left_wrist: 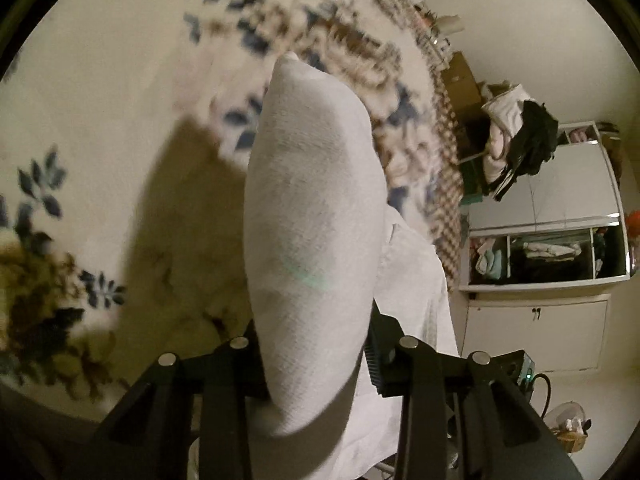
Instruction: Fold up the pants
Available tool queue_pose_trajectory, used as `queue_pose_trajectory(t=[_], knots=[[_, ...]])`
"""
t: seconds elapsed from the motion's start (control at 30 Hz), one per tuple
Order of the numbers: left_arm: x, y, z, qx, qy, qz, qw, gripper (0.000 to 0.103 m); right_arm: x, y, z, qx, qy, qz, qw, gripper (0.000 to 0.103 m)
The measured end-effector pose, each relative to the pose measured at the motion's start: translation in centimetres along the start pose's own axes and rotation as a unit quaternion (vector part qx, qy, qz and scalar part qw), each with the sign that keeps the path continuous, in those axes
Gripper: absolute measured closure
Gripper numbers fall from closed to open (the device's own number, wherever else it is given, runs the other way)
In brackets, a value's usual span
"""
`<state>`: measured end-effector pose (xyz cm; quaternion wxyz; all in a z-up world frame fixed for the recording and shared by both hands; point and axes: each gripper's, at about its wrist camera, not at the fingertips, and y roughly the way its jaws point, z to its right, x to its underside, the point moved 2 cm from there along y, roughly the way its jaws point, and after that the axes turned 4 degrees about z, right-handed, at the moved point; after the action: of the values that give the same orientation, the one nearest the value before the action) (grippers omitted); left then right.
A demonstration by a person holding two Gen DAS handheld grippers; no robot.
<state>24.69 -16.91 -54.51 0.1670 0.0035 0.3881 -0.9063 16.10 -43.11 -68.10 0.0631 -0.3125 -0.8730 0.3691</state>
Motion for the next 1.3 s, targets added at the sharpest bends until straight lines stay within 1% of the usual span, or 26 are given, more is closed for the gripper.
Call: queue_pose_trajectory(t=[0.1,0.17,0.23,0.27,0.3,0.33,0.37,0.4,0.43,0.53,0.6,0.7,0.8,0.9,0.97,1.03,1.07,1.1,1.13,1.17,1.2,1.23,1.27,1.3], knots=[[-1.8,-2.3,2.0,0.006,-0.001,0.02,0.9998,0.072,-1.5,-1.7,-3.3,-0.016,-0.018,0.003,1.0,0.073],[-4.0,-3.2,3.0,0.014,0.001,0.036,0.9992,0.072,-3.1,-2.2,-5.8,-0.025,-0.032,0.008,0.999,0.073],[-6.5,-3.5,3.8,0.023,0.001,0.051,0.9984,0.072,-5.6,-2.0,-8.7,-0.033,-0.05,0.018,0.998,0.073],[-8.2,-3.6,4.1,0.027,0.002,0.057,0.998,0.072,-6.7,-1.7,-10.1,-0.035,-0.057,0.024,0.998,0.073],[-10.5,-3.7,4.3,0.032,0.003,0.066,0.9973,0.072,-7.9,-1.2,-11.4,-0.038,-0.062,0.029,0.997,0.073],[-12.0,-3.6,4.4,0.035,0.005,0.069,0.997,0.072,-9.4,-0.4,-12.9,-0.041,-0.069,0.036,0.996,0.073],[-13.9,-3.5,4.4,0.038,0.009,0.074,0.9965,0.072,-11.0,1.1,-14.3,-0.042,-0.073,0.043,0.996,0.073],[-16.7,-3.2,4.3,0.038,0.015,0.081,0.9959,0.072,-12.2,2.0,-15.3,-0.044,-0.075,0.047,0.995,0.073],[-18.3,-2.8,4.3,0.038,0.019,0.082,0.9957,0.072,-13.6,3.2,-16.3,-0.047,-0.077,0.052,0.995,0.073],[-24.9,-1.4,3.2,0.034,0.023,0.083,0.9957,0.072,-17.8,7.7,-19.2,-0.047,-0.078,0.062,0.994,0.073],[-29.5,-0.1,2.0,0.029,0.024,0.08,0.996,0.072,-20.5,11.5,-21.2,-0.045,-0.08,0.068,0.993,0.073],[-35.4,1.8,0.0,0.024,0.024,0.074,0.9967,0.072,-24.2,17.0,-23.4,-0.044,-0.076,0.072,0.994,0.073],[-40.2,3.8,-2.4,0.019,0.026,0.063,0.9975,0.072,-27.1,23.0,-24.9,-0.042,-0.07,0.071,0.994,0.073],[-43.6,5.9,-4.6,0.012,0.032,0.05,0.9981,0.072,-29.2,28.0,-25.4,-0.036,-0.06,0.067,0.995,0.073],[-44.9,7.4,-6.5,0.004,0.029,0.036,0.9989,0.071,-30.4,31.2,-25.3,-0.026,-0.056,0.059,0.996,0.073],[-45.1,8.5,-8.0,0.001,0.021,0.022,0.9995,0.069,-30.8,33.2,-24.8,-0.012,-0.052,0.049,0.997,0.072],[-45.0,8.7,-8.7,0.003,0.014,0.019,0.9997,0.066,-30.8,33.6,-24.6,-0.007,-0.051,0.046,0.998,0.068],[-44.8,8.8,-9.4,0.006,0.01,0.02,0.9997,0.061,-30.7,33.9,-24.2,-0.003,-0.048,0.041,0.998,0.06],[-44.5,8.5,-9.5,0.005,0.009,0.021,0.9997,0.054,-30.6,33.8,-23.6,0.003,-0.048,0.038,0.998,0.057],[-44.2,8.2,-9.9,0.0,0.005,0.023,0.9997,0.05,-30.4,33.9,-23.4,0.012,-0.049,0.031,0.998,0.049],[-43.9,8.0,-10.1,-0.004,0.0,0.022,0.9998,0.045,-30.0,33.5,-22.8,0.023,-0.052,0.027,0.998,0.046],[-43.7,7.7,-10.3,-0.006,-0.003,0.022,0.9997,0.043,-29.3,32.7,-22.0,0.031,-0.053,0.023,0.998,0.046],[-43.3,7.4,-10.5,-0.01,-0.004,0.023,0.9997,0.04,-28.9,32.1,-21.3,0.051,-0.058,0.023,0.997,0.039],[-42.8,7.0,-10.6,-0.016,-0.005,0.022,0.9996,0.036,-28.7,32.0,-20.9,0.069,-0.064,0.024,0.995,0.037]])
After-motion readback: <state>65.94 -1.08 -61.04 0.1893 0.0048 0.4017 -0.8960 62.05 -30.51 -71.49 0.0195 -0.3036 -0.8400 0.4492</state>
